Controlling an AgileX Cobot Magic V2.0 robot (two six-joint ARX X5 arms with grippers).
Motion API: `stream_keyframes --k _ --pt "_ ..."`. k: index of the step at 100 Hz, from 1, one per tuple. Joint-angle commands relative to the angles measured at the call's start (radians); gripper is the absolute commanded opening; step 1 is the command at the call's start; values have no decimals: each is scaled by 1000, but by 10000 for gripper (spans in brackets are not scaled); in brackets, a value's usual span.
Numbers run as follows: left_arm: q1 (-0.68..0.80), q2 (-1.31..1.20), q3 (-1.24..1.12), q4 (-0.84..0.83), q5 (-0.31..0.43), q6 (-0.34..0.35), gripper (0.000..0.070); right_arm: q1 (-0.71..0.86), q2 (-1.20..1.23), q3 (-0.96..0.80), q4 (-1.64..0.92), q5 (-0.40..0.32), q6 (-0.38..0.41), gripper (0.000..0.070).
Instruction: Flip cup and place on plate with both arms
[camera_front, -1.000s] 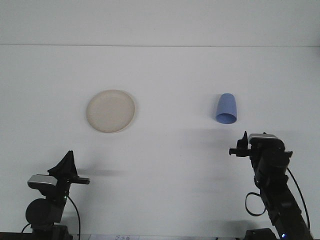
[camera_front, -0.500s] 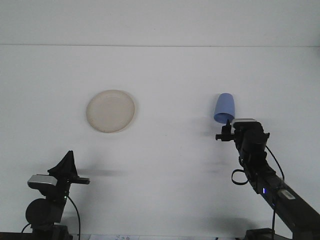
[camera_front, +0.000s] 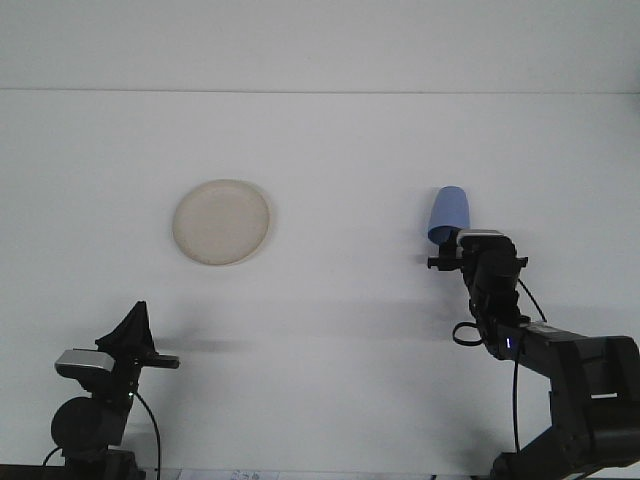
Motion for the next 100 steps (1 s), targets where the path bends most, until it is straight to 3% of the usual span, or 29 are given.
stream_keyframes --k 1,6,13,28,46,67,91,100 --pt "0 -2 -19 10 -2 -3 12 -8 24 27 47 -19 -7 425" --pt "0 -2 -19 10 -2 -3 12 -15 34 36 74 -37 -12 419" --pt "0 -2 -19 10 -2 -3 12 -26 35 52 80 -39 -13 345" --pt "0 -2 -19 10 -2 -3 12 -50 35 82 77 -127 -21 0" --pt "0 -2 -19 10 -2 -3 12 -46 6 89 33 -151 -14 0" --pt "0 -2 -19 10 -2 -3 12 5 -191 110 -190 -172 -81 0" --pt "0 -2 -19 10 -2 -3 12 102 -414 431 -985 -293 -86 0" --pt "0 -2 -19 10 -2 -3 12 161 -417 604 -1276 -307 -135 0"
